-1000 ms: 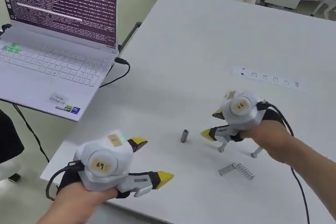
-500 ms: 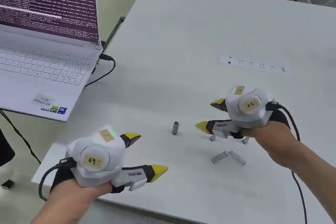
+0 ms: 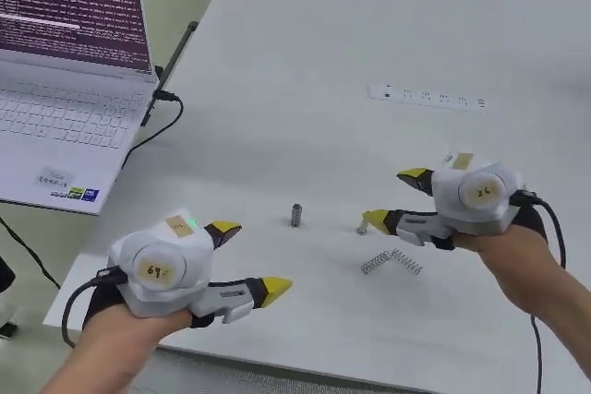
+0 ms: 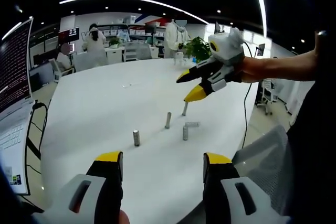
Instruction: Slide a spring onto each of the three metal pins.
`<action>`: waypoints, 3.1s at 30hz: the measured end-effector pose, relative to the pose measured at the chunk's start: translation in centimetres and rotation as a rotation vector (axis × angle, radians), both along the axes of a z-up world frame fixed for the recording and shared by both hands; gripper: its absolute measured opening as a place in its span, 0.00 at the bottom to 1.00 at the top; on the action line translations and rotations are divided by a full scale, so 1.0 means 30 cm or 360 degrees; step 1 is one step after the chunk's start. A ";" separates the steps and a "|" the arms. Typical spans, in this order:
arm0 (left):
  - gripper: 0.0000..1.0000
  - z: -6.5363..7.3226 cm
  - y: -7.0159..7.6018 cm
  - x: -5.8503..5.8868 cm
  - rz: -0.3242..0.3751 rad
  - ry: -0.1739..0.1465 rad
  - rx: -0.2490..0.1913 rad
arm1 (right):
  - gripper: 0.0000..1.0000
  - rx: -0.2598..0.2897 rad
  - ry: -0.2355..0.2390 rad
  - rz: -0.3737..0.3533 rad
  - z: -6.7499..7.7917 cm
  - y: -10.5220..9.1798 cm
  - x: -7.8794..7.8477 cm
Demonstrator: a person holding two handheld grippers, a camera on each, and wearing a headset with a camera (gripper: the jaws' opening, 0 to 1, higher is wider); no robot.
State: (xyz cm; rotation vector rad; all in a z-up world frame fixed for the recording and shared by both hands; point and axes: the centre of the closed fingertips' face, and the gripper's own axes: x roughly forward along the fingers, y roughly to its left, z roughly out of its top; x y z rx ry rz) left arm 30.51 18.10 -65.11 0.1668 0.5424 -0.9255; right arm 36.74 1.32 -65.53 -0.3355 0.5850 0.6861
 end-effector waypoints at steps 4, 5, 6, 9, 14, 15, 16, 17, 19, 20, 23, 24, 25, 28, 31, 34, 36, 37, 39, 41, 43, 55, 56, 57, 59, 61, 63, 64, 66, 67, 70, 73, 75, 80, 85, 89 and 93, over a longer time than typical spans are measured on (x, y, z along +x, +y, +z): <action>0.58 0.004 -0.001 0.009 -0.0004 -0.0005 0.0007 | 0.52 -0.0005 0.0021 -0.0053 -0.016 -0.055 -0.047; 0.58 0.005 -0.001 0.010 -0.0005 -0.0006 0.0008 | 0.53 0.0001 0.0025 -0.0069 -0.017 -0.066 -0.057; 0.58 0.006 -0.001 0.012 -0.0005 -0.0008 0.0008 | 0.53 0.0006 0.0028 -0.0081 -0.019 -0.076 -0.066; 0.58 0.009 -0.005 0.016 -0.0008 -0.0010 0.0012 | 0.54 0.0030 0.0047 -0.0136 -0.027 -0.113 -0.102; 0.58 0.003 -0.012 0.014 -0.0028 -0.0007 0.0024 | 0.56 0.0079 0.0051 -0.0226 -0.024 -0.152 -0.141; 0.59 0.004 -0.013 0.013 -0.0030 -0.0006 0.0026 | 0.57 0.0093 0.0050 -0.0239 -0.022 -0.156 -0.148; 0.59 0.005 -0.014 0.012 -0.0031 -0.0006 0.0025 | 0.57 0.0101 0.0048 -0.0251 -0.020 -0.159 -0.153; 0.59 0.004 -0.014 0.012 -0.0032 -0.0005 0.0028 | 0.57 0.0108 0.0052 -0.0258 -0.020 -0.162 -0.164; 0.59 0.004 -0.013 0.011 -0.0033 -0.0004 0.0030 | 0.58 0.0109 0.0058 -0.0269 -0.025 -0.168 -0.182; 0.59 0.004 -0.013 0.011 -0.0032 -0.0004 0.0030 | 0.58 0.0109 0.0060 -0.0275 -0.027 -0.170 -0.189; 0.59 0.006 -0.010 0.011 -0.0032 -0.0005 0.0034 | 0.59 0.0137 0.0066 -0.0326 -0.027 -0.178 -0.218; 0.59 0.007 -0.008 0.011 -0.0029 -0.0004 0.0035 | 0.59 0.0154 0.0068 -0.0335 -0.028 -0.177 -0.227; 0.59 0.006 -0.006 0.012 -0.0026 -0.0004 0.0036 | 0.59 0.0162 0.0070 -0.0338 -0.029 -0.175 -0.235; 0.59 0.006 0.000 0.012 -0.0018 -0.0001 0.0039 | 0.60 0.0157 0.0086 -0.0341 -0.046 -0.169 -0.269; 0.59 0.003 0.005 0.014 -0.0014 0.0001 0.0039 | 0.60 0.0173 0.0104 -0.0353 -0.057 -0.168 -0.290; 0.59 0.001 0.008 0.013 -0.0013 0.0005 0.0042 | 0.61 0.0182 0.0116 -0.0364 -0.067 -0.163 -0.309; 0.59 0.000 0.007 0.011 -0.0013 0.0008 0.0045 | 0.61 0.0177 0.0121 -0.0371 -0.074 -0.163 -0.316; 0.59 -0.002 0.008 0.011 -0.0013 0.0010 0.0045 | 0.61 0.0181 0.0125 -0.0378 -0.076 -0.164 -0.319; 0.59 -0.007 0.009 0.011 -0.0008 0.0015 0.0047 | 0.61 0.0208 0.0128 -0.0399 -0.073 -0.162 -0.323; 0.59 -0.009 0.008 0.009 -0.0006 0.0018 0.0047 | 0.61 0.0221 0.0129 -0.0407 -0.073 -0.160 -0.327; 0.59 -0.011 0.004 0.006 -0.0009 0.0021 0.0049 | 0.61 0.0224 0.0137 -0.0406 -0.076 -0.157 -0.334; 0.58 -0.043 -0.060 -0.002 -0.0084 0.0040 0.0083 | 0.61 0.0224 0.0142 -0.0431 -0.074 -0.196 -0.345; 0.57 -0.046 -0.067 -0.002 -0.0093 0.0044 0.0087 | 0.61 0.0217 0.0144 -0.0432 -0.075 -0.202 -0.347; 0.57 -0.051 -0.078 -0.003 -0.0106 0.0047 0.0090 | 0.61 0.0214 0.0143 -0.0434 -0.075 -0.206 -0.348; 0.57 -0.055 -0.097 -0.001 -0.0121 0.0053 0.0090 | 0.61 0.0224 0.0140 -0.0447 -0.072 -0.214 -0.349; 0.57 -0.058 -0.110 -0.002 -0.0133 0.0059 0.0089 | 0.61 0.0228 0.0142 -0.0450 -0.072 -0.217 -0.352; 0.56 -0.068 -0.136 -0.004 -0.0158 0.0064 0.0097 | 0.61 0.0220 0.0153 -0.0444 -0.080 -0.218 -0.361; 0.56 -0.071 -0.149 -0.006 -0.0173 0.0068 0.0096 | 0.61 0.0215 0.0155 -0.0441 -0.082 -0.219 -0.364; 0.56 -0.074 -0.173 -0.006 -0.0193 0.0069 0.0099 | 0.62 0.0205 0.0157 -0.0431 -0.082 -0.219 -0.371; 0.56 -0.075 -0.183 -0.007 -0.0201 0.0071 0.0097 | 0.62 0.0203 0.0159 -0.0428 -0.082 -0.221 -0.374; 0.56 -0.082 -0.215 -0.007 -0.0226 0.0076 0.0102 | 0.61 0.0213 0.0160 -0.0433 -0.081 -0.228 -0.376; 0.56 -0.088 -0.244 -0.008 -0.0254 0.0081 0.0104 | 0.61 0.0223 0.0159 -0.0435 -0.078 -0.231 -0.377; 0.55 -0.092 -0.265 -0.010 -0.0276 0.0084 0.0106 | 0.61 0.0226 0.0157 -0.0433 -0.076 -0.232 -0.377; 0.55 -0.107 -0.309 -0.008 -0.0324 0.0092 0.0117 | 0.62 0.0239 0.0157 -0.0431 -0.073 -0.235 -0.378; 0.54 -0.125 -0.346 -0.011 -0.0355 0.0115 0.0124 | 0.61 0.0245 0.0164 -0.0429 -0.074 -0.239 -0.381; 0.53 -0.140 -0.374 -0.016 -0.0377 0.0125 0.0126 | 0.62 0.0253 0.0160 -0.0421 -0.067 -0.241 -0.382; 0.52 -0.163 -0.405 -0.022 -0.0395 0.0143 0.0134 | 0.62 0.0249 0.0168 -0.0408 -0.066 -0.246 -0.385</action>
